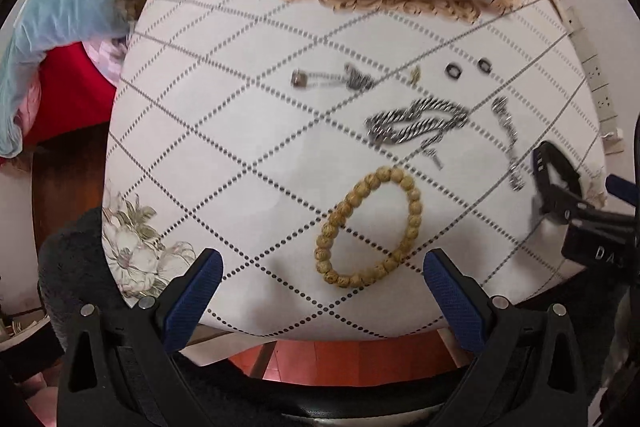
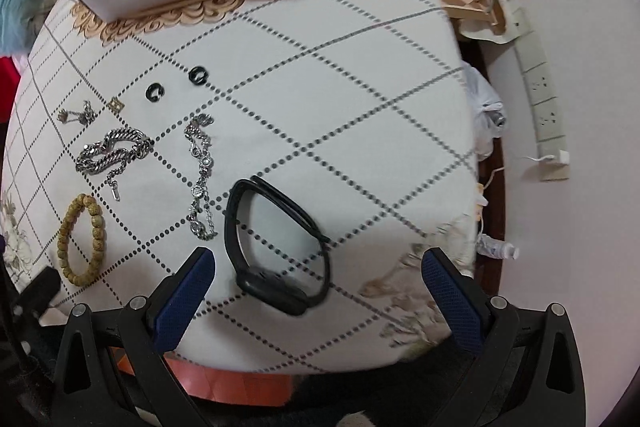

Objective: Organize jewelry
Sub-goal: 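Lower the right tool onto the black watch band while the left tool approaches the wooden bead bracelet, then close the right tool on the watch band while the left tool grasps the bead bracelet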

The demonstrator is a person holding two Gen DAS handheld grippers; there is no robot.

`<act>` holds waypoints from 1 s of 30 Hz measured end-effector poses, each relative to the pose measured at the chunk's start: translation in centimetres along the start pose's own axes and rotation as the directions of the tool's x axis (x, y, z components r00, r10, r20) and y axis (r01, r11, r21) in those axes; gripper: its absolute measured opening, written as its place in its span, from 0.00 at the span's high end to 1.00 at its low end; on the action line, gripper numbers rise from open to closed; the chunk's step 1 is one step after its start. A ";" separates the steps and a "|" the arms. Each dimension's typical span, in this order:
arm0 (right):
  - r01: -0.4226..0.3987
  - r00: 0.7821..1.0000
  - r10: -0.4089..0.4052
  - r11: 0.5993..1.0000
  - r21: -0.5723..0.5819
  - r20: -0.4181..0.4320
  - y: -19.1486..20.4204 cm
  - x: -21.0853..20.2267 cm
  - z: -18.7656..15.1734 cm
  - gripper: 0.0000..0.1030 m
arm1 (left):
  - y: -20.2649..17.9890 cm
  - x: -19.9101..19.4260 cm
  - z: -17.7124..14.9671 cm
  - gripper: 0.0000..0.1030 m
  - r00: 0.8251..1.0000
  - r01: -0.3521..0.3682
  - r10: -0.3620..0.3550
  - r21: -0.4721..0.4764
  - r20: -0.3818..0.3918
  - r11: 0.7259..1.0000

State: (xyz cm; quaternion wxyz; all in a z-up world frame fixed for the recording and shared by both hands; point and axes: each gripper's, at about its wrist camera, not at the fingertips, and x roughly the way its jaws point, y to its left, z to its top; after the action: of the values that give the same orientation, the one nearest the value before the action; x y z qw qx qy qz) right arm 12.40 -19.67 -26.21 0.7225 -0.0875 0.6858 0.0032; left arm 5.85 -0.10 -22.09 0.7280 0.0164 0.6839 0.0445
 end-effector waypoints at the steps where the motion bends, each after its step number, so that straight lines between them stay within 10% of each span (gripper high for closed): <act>1: 0.003 1.000 -0.003 1.000 -0.005 -0.007 0.1 0.4 0.2 0.00 | 0.0 0.3 -0.1 0.01 1.000 -0.004 0.004 -0.001 -0.008 1.000; 7: -0.026 1.000 0.026 0.999 -0.026 -0.010 1.4 1.6 0.2 0.16 | 0.4 1.5 -0.6 0.01 0.999 -0.013 0.012 -0.024 -0.030 1.000; 12: -0.074 0.997 0.075 0.997 -0.023 0.016 1.9 0.7 -0.1 0.49 | 0.9 2.3 -0.4 0.01 0.999 0.001 -0.002 -0.023 -0.035 1.000; 24: -0.128 0.991 0.125 0.989 0.077 0.041 0.9 -1.2 -3.1 0.50 | -1.2 4.2 0.2 0.02 0.994 0.105 -0.104 0.027 -0.042 0.994; 30: -0.129 0.992 0.127 0.987 0.098 0.028 0.7 -1.1 -3.3 0.50 | -3.4 4.3 0.5 0.38 0.993 0.117 -0.120 0.115 0.017 0.986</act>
State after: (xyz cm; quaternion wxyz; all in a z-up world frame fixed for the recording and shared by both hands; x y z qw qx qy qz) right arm 8.98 -19.25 -25.39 0.7315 -0.0072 0.6816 0.0165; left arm 6.78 -3.09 -26.59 0.7354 0.0178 0.6764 -0.0382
